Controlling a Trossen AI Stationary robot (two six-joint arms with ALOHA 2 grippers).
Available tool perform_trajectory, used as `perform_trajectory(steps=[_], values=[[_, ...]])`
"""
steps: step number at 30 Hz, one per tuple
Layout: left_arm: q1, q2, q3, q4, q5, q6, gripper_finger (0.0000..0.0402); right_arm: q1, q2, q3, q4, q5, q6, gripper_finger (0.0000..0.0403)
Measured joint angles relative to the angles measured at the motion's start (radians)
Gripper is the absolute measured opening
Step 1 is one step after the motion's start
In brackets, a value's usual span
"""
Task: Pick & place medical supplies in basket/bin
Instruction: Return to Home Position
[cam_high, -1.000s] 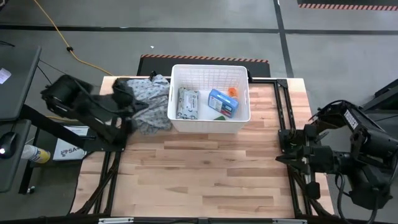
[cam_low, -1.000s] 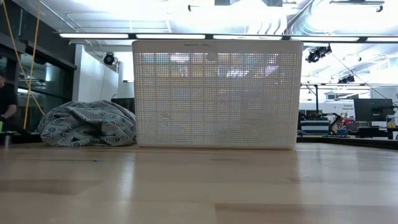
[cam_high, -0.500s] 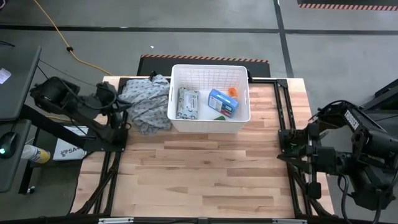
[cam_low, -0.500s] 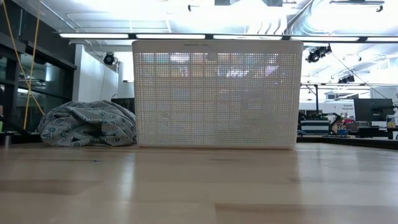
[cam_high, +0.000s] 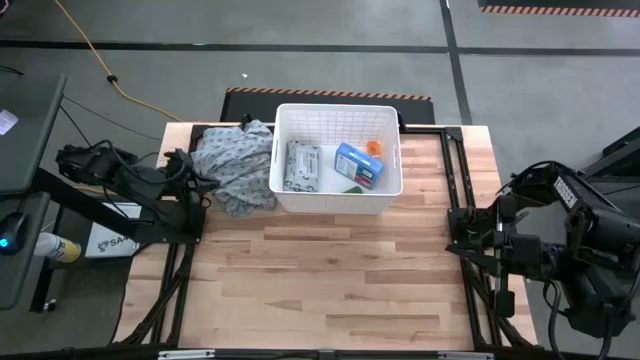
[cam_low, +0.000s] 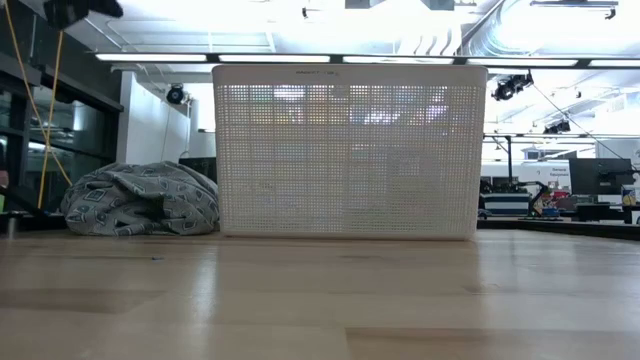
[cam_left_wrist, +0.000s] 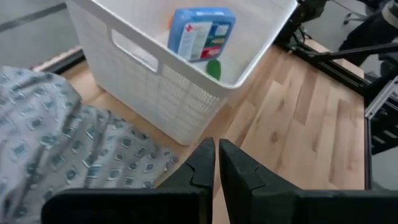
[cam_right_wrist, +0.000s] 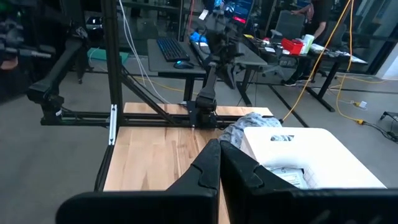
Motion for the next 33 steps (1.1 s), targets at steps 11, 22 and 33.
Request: perform_trajectory(steps=[11, 22, 33], values=[[0.000, -0.116, -0.271, 0.190, 0.059, -0.029, 0.0060, 0.000, 0.000, 0.000, 0.000, 0.033, 0.000, 0.0000], [0.000, -0.155, -0.454, 0.418, 0.101, -0.016, 0.0060, -0.027, 0.000, 0.000, 0.000, 0.053, 0.014, 0.0000], [0.000, -0.157, -0.583, 0.603, 0.126, 0.046, 0.0060, -0.123, 0.000, 0.000, 0.000, 0.037, 0.009, 0.0000]])
